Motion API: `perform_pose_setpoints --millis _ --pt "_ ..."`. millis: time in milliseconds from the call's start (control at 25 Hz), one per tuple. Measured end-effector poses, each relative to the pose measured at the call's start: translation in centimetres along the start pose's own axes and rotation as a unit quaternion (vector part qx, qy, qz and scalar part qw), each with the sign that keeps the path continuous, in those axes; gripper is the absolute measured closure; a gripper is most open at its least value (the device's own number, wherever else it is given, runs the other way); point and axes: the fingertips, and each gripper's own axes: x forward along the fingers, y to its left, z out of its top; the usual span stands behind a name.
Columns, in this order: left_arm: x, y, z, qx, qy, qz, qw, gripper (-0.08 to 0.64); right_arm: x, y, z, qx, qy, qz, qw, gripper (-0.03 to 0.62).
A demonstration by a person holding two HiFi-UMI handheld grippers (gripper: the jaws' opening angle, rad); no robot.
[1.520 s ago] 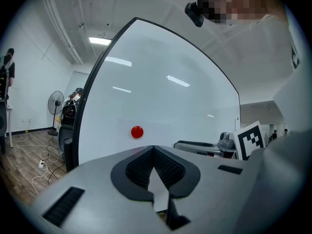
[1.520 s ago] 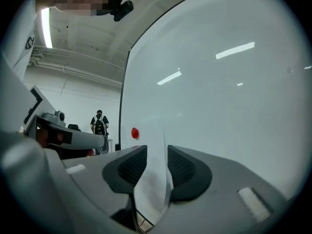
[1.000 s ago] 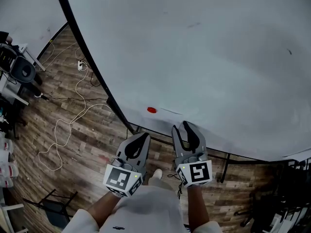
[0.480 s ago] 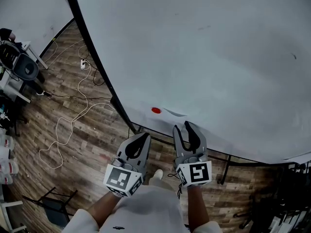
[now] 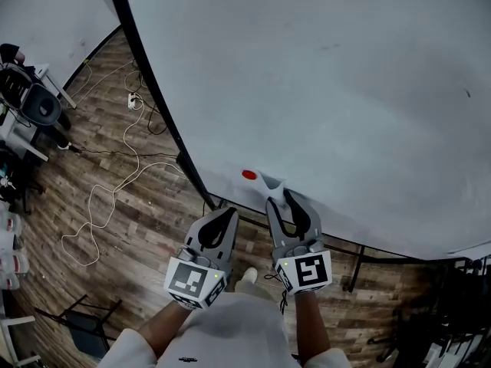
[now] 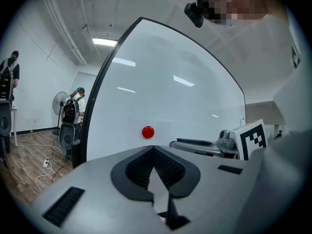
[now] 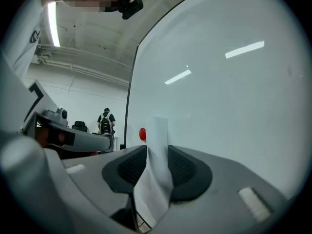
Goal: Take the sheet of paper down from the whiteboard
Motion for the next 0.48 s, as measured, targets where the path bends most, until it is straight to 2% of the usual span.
perform_pose_setpoints --millis 280,480 --pt "-0.3 1.0 0.5 0.006 -0.005 0.005 1.0 0.554 0.2 0.5 0.0 0.002 0.001 0.005 1.0 0.46" --pt "0.4 1.2 1.1 0.008 -0.008 0.001 0.9999 0.554 0.1 0.1 0.5 0.02 0.0 0.011 1.0 0.46"
